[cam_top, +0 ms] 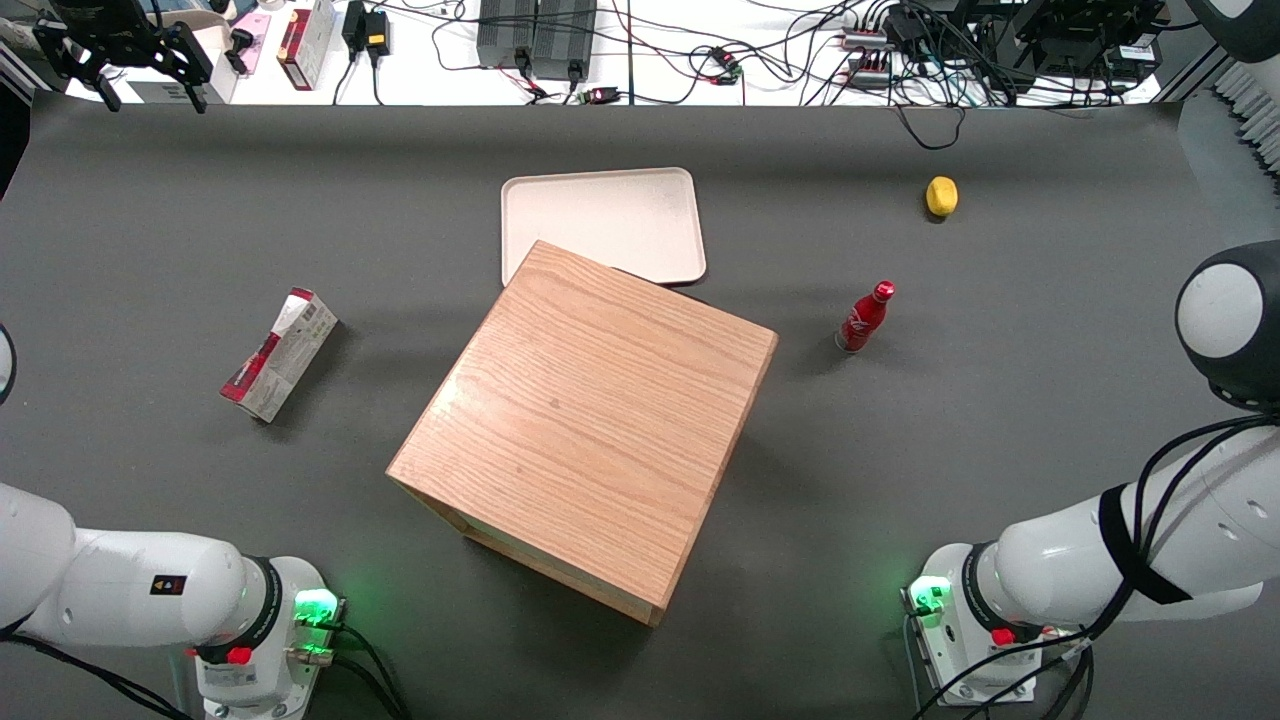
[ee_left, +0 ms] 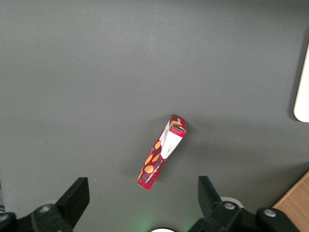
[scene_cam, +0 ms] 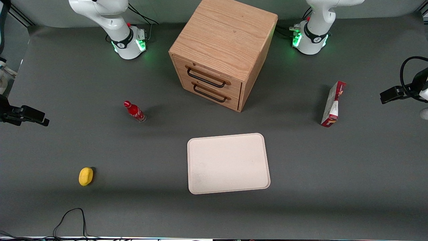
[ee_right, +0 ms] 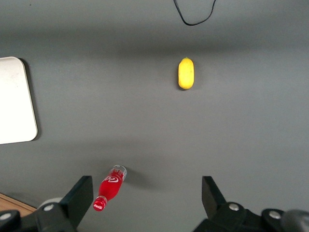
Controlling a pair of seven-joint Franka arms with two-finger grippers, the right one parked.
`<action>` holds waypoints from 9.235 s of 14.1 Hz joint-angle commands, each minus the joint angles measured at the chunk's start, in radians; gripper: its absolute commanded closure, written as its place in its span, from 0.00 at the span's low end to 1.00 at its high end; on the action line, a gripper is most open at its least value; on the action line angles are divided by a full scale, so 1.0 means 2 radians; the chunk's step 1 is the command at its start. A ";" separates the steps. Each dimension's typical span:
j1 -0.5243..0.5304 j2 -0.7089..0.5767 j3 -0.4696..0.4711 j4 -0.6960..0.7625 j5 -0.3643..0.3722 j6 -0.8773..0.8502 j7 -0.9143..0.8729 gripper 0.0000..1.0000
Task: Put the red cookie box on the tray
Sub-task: 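Move the left gripper toward the upright red cookie box, then lower the open left gripper over the cookie box and close on it, then lift the cookie box up with the left gripper, then carry the held cookie box over the white tray, then lower the cookie box onto the tray and open the left gripper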
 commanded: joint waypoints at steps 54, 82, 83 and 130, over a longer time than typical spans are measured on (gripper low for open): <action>0.028 -0.044 0.021 -0.549 -0.023 0.497 0.209 1.00; 0.013 0.015 -0.024 0.034 -0.017 -0.058 0.157 1.00; 0.012 0.028 -0.041 0.048 -0.018 -0.058 0.128 1.00; -0.143 0.433 -0.136 0.250 -0.001 0.185 -0.274 0.00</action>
